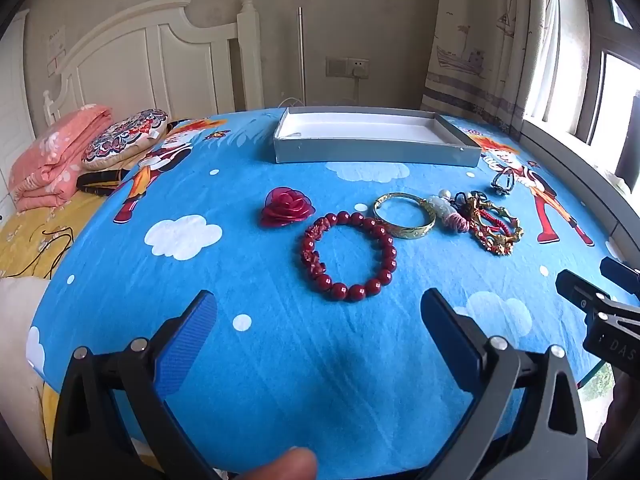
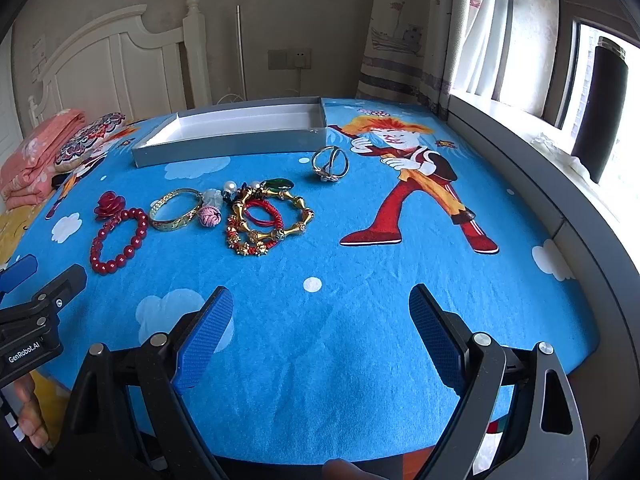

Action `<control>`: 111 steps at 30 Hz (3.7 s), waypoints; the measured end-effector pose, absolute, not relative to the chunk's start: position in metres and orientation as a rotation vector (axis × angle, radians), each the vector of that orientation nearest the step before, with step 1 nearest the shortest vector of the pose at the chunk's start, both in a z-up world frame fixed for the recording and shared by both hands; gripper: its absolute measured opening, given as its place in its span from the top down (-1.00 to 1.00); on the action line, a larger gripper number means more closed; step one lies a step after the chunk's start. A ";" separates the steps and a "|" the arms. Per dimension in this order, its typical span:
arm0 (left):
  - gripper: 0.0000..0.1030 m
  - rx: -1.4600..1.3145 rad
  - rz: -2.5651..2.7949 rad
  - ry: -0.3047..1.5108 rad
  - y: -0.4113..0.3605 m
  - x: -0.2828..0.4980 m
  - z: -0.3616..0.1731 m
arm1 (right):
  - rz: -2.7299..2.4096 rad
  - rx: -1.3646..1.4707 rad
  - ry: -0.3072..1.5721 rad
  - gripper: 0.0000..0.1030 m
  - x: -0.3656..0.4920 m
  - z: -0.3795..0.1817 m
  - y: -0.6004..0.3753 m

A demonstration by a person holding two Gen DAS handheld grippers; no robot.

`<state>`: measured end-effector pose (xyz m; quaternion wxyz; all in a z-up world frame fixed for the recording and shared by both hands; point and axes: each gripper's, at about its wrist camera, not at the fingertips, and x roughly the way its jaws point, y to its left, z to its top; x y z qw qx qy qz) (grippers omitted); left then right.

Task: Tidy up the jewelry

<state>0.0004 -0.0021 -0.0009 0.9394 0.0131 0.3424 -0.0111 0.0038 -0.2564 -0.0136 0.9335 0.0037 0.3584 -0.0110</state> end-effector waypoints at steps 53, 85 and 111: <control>-0.91 0.054 -0.013 0.683 -0.007 -0.001 0.005 | -0.032 -0.021 0.739 -0.64 0.008 -0.011 -0.253; -0.91 0.051 0.006 0.702 -0.002 0.001 -0.002 | -0.030 -0.019 0.743 -0.63 0.008 -0.014 -0.252; -0.29 -0.091 -0.022 0.780 0.042 0.084 -0.003 | 0.011 0.044 0.784 -0.64 0.061 -0.016 -0.277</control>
